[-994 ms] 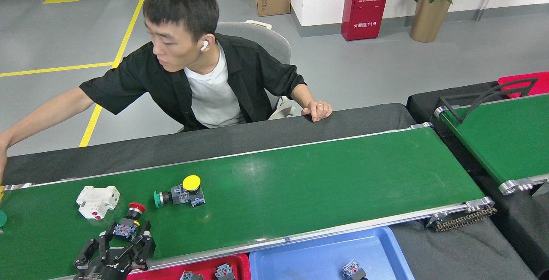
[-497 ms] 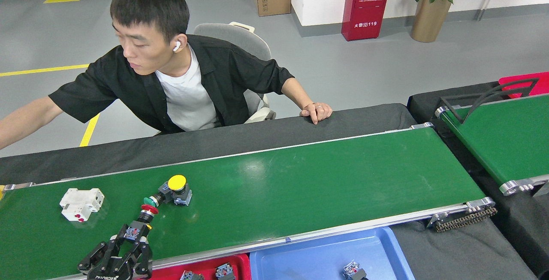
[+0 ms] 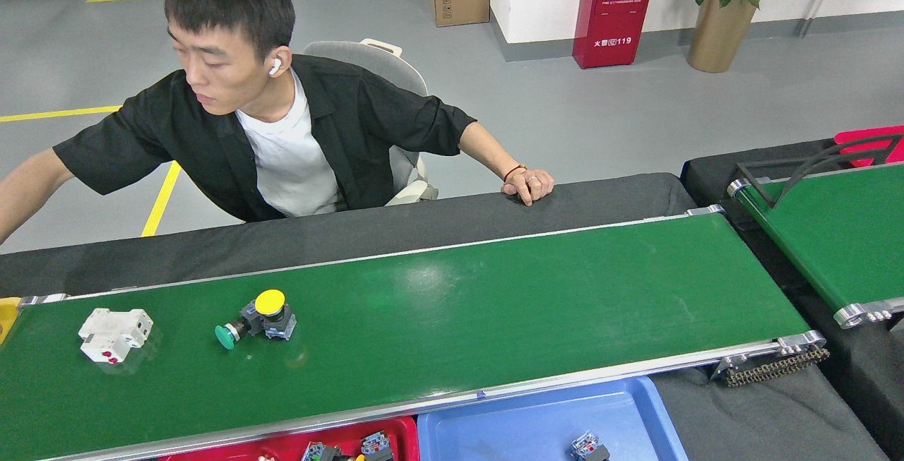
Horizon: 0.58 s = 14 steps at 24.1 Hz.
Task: Pick switch part from conveyor to tray
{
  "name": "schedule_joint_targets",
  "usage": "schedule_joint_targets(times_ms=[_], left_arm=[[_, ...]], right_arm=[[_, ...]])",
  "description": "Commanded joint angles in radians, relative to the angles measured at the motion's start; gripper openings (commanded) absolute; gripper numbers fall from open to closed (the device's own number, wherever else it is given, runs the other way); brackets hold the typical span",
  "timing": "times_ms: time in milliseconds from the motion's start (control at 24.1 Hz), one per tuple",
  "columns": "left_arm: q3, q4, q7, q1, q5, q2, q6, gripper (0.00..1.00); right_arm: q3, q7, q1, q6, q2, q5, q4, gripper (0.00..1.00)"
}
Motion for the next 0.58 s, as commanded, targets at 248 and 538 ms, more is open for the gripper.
schedule_joint_targets(times_ms=[248, 538], left_arm=[[0.168, -0.013, 0.081, -0.038, -0.033, -0.037, 0.341, 1.0], [0.124, -0.005, 0.158, -0.031, -0.13, -0.055, 0.571, 1.0]], right_arm=[[-0.529, -0.059, 0.123, 0.102, 0.095, -0.19, -0.014, 1.0], [-0.782, -0.069, 0.243, 0.096, 0.109, -0.282, -0.014, 1.0]])
